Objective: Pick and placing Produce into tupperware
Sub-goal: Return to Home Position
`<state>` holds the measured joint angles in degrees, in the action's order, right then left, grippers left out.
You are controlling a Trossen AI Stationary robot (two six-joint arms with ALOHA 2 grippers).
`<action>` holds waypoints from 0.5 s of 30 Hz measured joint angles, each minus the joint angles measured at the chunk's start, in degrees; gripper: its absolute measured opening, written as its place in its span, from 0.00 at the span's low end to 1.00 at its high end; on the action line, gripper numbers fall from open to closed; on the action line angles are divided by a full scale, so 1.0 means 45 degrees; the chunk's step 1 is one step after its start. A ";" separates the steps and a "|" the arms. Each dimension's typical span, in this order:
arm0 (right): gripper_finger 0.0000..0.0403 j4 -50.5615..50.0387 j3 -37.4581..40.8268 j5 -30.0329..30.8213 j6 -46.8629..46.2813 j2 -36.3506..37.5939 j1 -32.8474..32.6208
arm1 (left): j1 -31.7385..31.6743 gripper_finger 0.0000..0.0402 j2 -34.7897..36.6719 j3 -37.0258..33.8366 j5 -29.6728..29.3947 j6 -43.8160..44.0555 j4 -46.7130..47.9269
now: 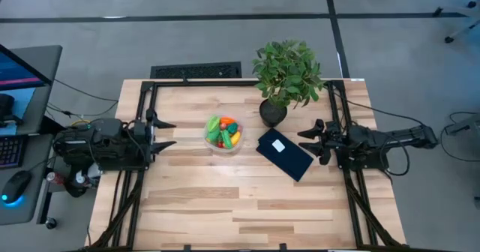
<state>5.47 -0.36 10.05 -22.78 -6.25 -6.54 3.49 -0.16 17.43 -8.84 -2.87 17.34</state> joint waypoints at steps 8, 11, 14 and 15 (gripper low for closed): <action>0.61 -0.0661 0.0005 0.0085 -0.0005 0.0745 0.0109 | 0.0000 0.66 0.0000 0.0000 0.0000 -0.0001 0.0637; 0.61 -0.0680 0.0005 0.0080 0.0023 0.0735 0.0229 | 0.0000 0.66 0.0000 0.0000 0.0003 -0.0007 0.0787; 0.61 -0.0680 0.0005 0.0071 0.0014 0.0721 0.0317 | 0.0000 0.66 0.0010 -0.0116 0.0000 0.0086 0.0756; 0.61 -0.0680 0.0005 0.0075 0.0014 0.0716 0.0320 | 0.0000 0.66 0.0015 -0.0236 0.0000 0.0208 0.0748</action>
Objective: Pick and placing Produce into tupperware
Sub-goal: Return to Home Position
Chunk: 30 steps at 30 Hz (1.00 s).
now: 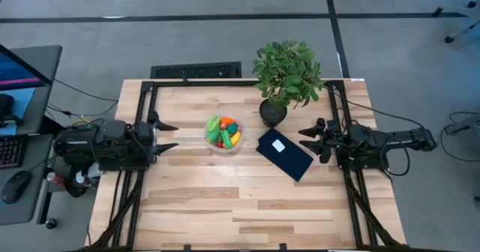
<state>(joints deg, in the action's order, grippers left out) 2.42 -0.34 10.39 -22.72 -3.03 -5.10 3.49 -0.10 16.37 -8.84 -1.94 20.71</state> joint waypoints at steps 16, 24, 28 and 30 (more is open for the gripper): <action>0.61 0.0000 0.0010 -0.0058 -0.0287 0.0000 -0.0010 | 0.0000 0.66 -0.0002 -0.3035 0.0402 -0.0080 -0.6699; 0.61 -0.0005 0.0010 -0.0043 -0.0287 0.0000 0.0000 | 0.0005 0.66 -0.0015 -0.3499 0.0809 -0.0187 -0.8053; 0.61 0.0000 0.0010 0.0004 -0.0295 0.0000 0.0267 | 0.0000 0.66 -0.0010 -0.3504 0.0555 -0.0825 -0.8783; 0.61 0.0000 0.0010 -0.0043 -0.0394 0.0000 0.0589 | 0.0000 0.66 -0.0015 -0.3509 0.0130 -0.1164 -0.9172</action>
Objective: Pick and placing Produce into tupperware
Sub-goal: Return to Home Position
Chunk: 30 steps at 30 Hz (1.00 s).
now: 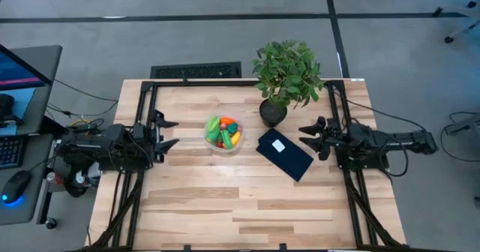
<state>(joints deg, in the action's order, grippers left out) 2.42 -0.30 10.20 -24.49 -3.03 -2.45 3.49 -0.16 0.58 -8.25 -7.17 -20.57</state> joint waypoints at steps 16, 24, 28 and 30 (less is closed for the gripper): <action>0.61 -0.0358 0.0005 -0.2001 0.1269 -0.0406 0.1619 | -0.0330 0.66 0.0000 -0.0024 0.0944 0.2194 0.3165; 0.61 -0.0355 0.0005 -0.1978 0.1072 -0.1555 0.2409 | -0.0330 0.66 -0.0063 -0.0034 -0.0283 0.2117 0.3820; 0.61 -0.0355 0.0005 -0.1960 0.0035 -0.2022 0.3202 | -0.0330 0.66 -0.0059 -0.0034 -0.0580 0.0642 0.3786; 0.61 -0.0355 0.0005 -0.1966 -0.0295 -0.2165 0.3537 | -0.0330 0.66 -0.0058 -0.0034 -0.0567 0.0551 0.3786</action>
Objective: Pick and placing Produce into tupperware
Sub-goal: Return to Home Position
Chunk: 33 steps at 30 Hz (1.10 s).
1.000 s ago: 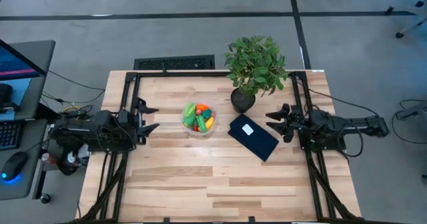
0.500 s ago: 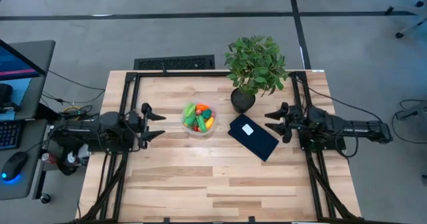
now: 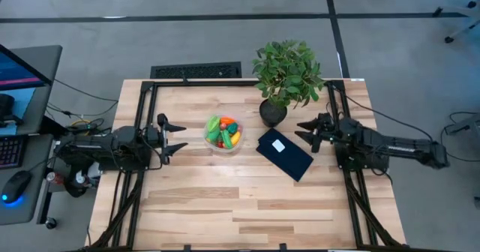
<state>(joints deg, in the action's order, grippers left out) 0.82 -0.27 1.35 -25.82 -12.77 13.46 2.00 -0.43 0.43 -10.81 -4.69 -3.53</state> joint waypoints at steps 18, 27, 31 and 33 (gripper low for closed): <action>0.56 0.0700 0.0005 -0.2899 0.5018 0.0264 -0.1753 | 0.0005 0.66 0.0000 -0.0010 0.2074 0.0331 0.0340; 0.48 0.0628 0.0003 -0.1848 0.6329 0.1310 -0.3695 | 0.0005 0.66 0.0000 -0.0010 0.2084 0.0414 0.0345; 0.42 0.0171 0.0005 -0.1415 0.6732 0.1652 -0.4296 | 0.0005 0.66 0.0000 -0.0010 0.2109 0.0281 0.0345; 0.40 0.0121 0.0000 -0.1308 0.7059 0.1777 -0.4476 | 0.0005 0.66 0.0000 -0.0010 0.2108 0.0087 0.0345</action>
<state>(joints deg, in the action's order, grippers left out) 1.37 -0.27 -4.54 5.94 -4.77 -6.68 2.02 -0.43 0.38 -1.32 -4.30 -1.98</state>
